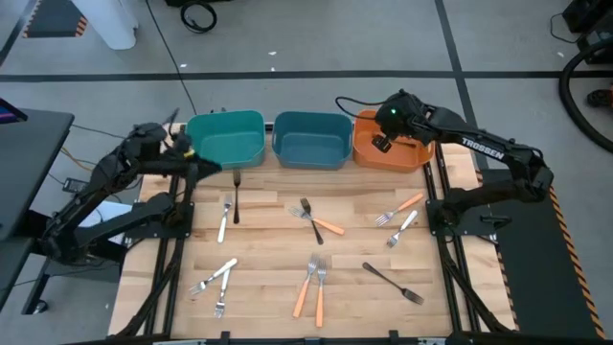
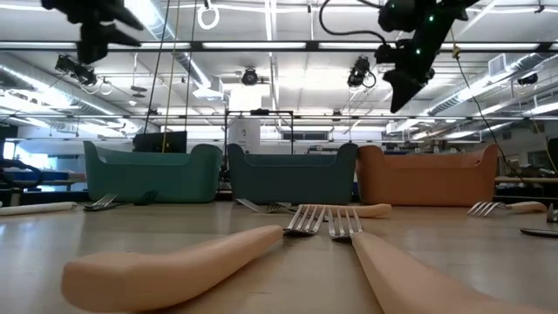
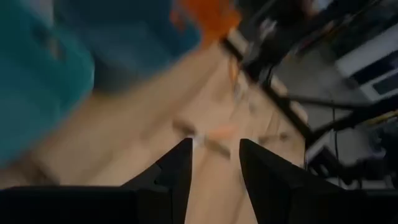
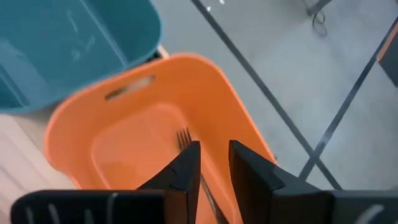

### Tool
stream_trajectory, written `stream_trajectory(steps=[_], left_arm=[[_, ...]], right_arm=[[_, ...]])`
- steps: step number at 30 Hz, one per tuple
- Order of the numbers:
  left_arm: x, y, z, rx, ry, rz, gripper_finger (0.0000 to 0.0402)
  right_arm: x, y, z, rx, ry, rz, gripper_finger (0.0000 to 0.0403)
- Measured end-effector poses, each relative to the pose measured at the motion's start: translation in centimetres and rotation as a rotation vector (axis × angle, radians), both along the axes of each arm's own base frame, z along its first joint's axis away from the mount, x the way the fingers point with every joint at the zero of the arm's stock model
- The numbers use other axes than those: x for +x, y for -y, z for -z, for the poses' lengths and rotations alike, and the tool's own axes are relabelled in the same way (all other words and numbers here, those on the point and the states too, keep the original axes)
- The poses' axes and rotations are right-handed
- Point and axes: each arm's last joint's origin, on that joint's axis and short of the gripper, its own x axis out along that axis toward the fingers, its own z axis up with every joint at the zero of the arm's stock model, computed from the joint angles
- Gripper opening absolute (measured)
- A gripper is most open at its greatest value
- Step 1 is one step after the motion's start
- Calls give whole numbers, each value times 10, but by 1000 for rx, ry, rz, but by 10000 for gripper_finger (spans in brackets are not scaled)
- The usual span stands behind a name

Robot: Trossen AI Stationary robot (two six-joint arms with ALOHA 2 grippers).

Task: Sort silverware by color (type)
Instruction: Put the top left white fork into the light green bin

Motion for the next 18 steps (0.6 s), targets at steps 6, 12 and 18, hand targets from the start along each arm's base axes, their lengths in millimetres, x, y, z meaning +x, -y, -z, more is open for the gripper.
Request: stream_trajectory(steps=[6,12,18], left_arm=[[-4,14,17,-183,-194,-64,141],[3,18,28,-294,-326,-199,142],[26,22,61,-361,-506,-164,142]], right_arm=[[-2,-1,-6,-19,25,0,91],[-2,-1,-6,-18,27,2,91],[-2,-1,-6,-18,27,2,91]])
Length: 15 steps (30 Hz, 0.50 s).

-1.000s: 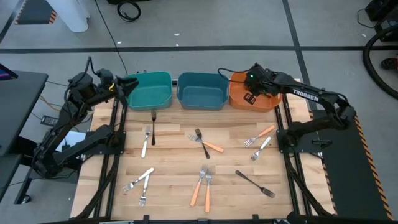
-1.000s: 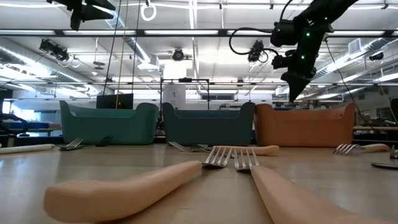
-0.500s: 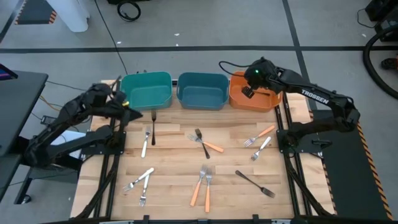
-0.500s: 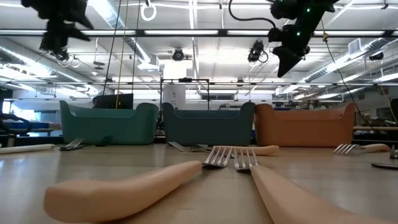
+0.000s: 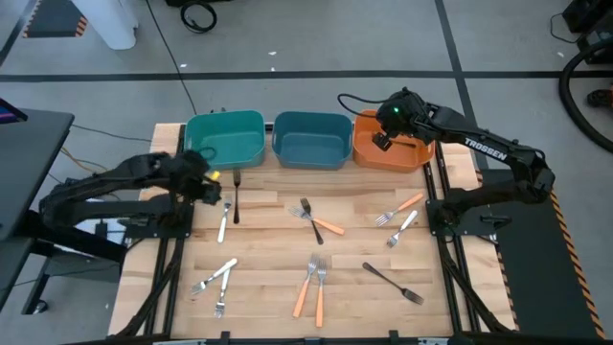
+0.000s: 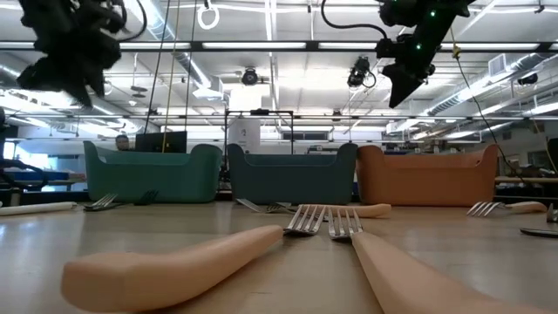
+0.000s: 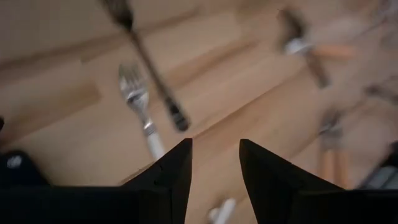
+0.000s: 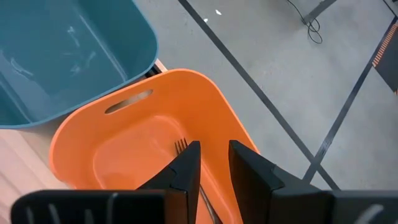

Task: Sort silverware by color (type)
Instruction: Put the top left white fork into the light green bin

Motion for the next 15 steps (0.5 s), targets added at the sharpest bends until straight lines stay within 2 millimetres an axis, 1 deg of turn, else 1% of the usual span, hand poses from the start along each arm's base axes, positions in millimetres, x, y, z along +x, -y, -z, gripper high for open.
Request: stream_trajectory(steps=[5,11,15], left_arm=[[11,7,31,-53,-144,1,142],[25,13,55,-86,-132,-75,142],[29,15,74,-100,-175,-142,142]], right_arm=[[0,0,0,0,-1,0,91],[0,0,0,0,-1,0,91],[0,0,0,1,-1,0,91]])
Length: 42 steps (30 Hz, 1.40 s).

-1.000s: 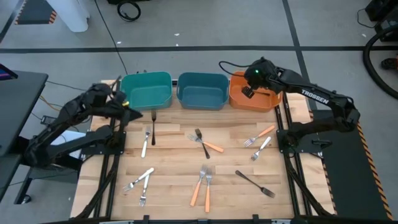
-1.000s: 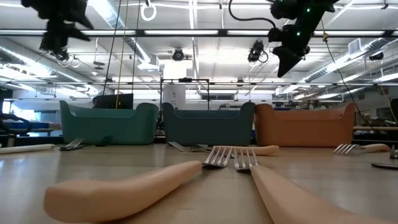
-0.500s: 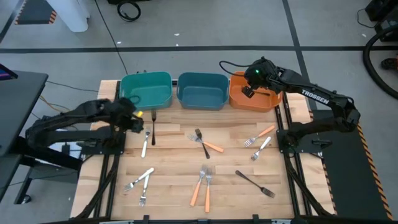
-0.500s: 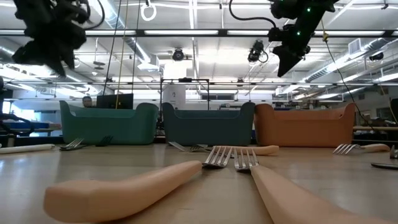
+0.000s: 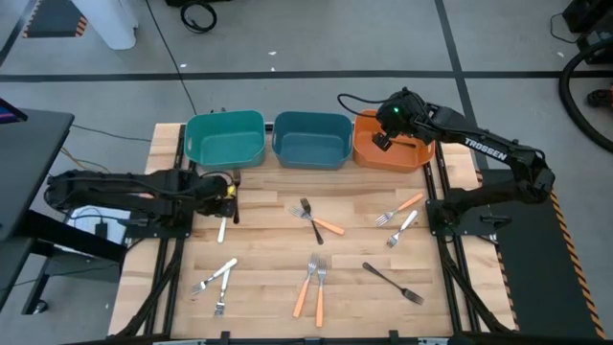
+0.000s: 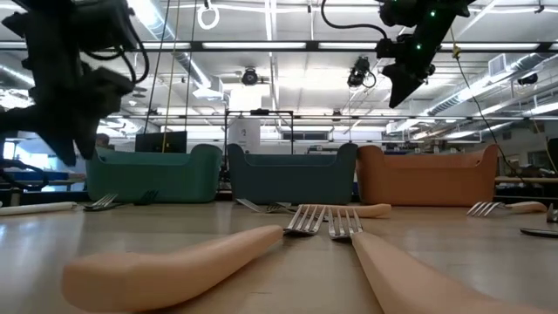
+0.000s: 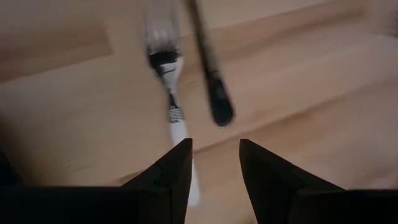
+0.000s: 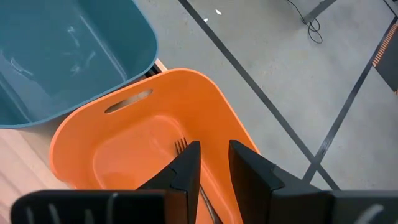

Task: Sort silverware by color (type)
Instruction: Put the top left white fork into the light green bin

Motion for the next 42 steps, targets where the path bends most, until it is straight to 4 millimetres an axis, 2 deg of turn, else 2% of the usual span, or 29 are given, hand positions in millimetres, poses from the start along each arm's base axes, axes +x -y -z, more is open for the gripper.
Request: stream_trajectory(steps=[4,9,27,31,36,42], left_arm=[[0,2,16,-9,-80,-63,142],[9,4,29,-6,-52,-51,142],[21,2,57,33,-249,-60,139],[21,2,62,39,-293,-58,114],[21,1,62,53,-308,-29,53],[20,2,62,55,-308,17,48]], right_arm=[[0,0,0,0,0,0,91],[0,0,0,0,0,0,91],[0,0,0,4,3,-4,91],[0,0,0,5,3,-5,91],[0,0,0,5,3,-5,91],[0,0,0,4,4,-5,91]])
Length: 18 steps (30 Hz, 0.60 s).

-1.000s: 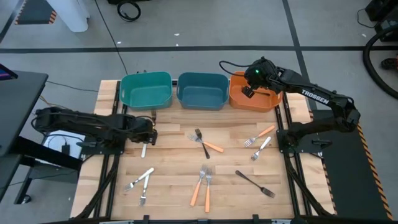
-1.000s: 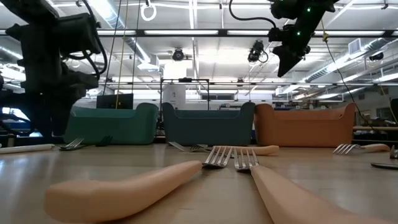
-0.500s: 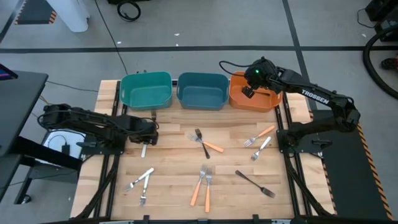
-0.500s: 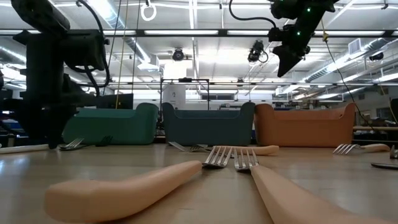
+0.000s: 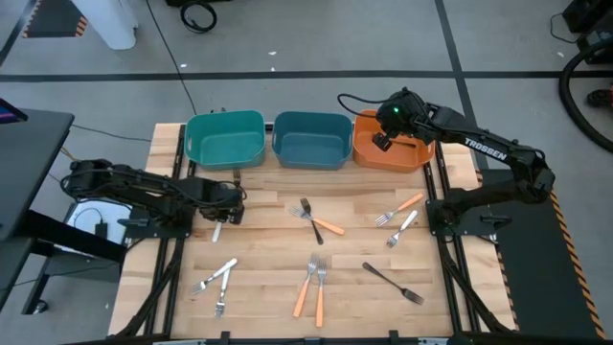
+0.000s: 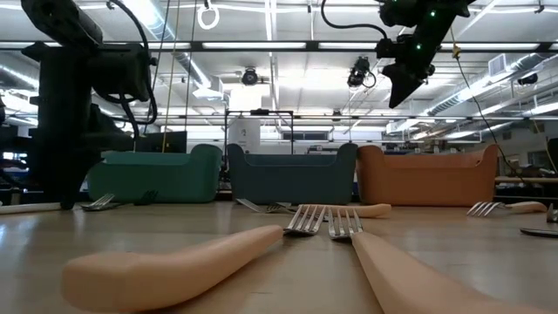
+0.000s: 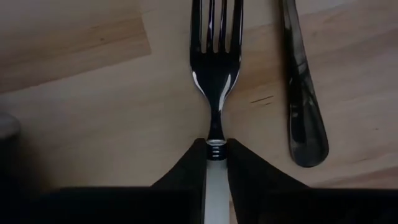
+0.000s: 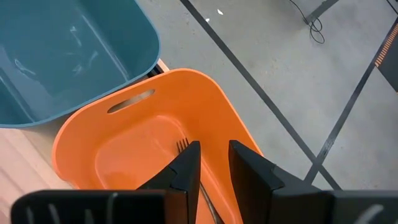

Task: Sort silverware by color (type)
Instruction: Put the top left white fork into the light green bin

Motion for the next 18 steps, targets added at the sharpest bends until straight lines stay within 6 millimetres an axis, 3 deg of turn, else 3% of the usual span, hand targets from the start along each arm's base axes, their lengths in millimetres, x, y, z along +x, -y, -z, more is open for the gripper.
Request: stream_trajectory(steps=[8,13,18], left_arm=[[6,2,-19,-60,108,94,48],[15,1,-50,-41,234,138,48],[19,-1,-96,41,298,197,48]], right_arm=[[0,0,0,0,0,0,91],[0,0,0,0,0,0,91],[0,0,0,0,0,0,91]])
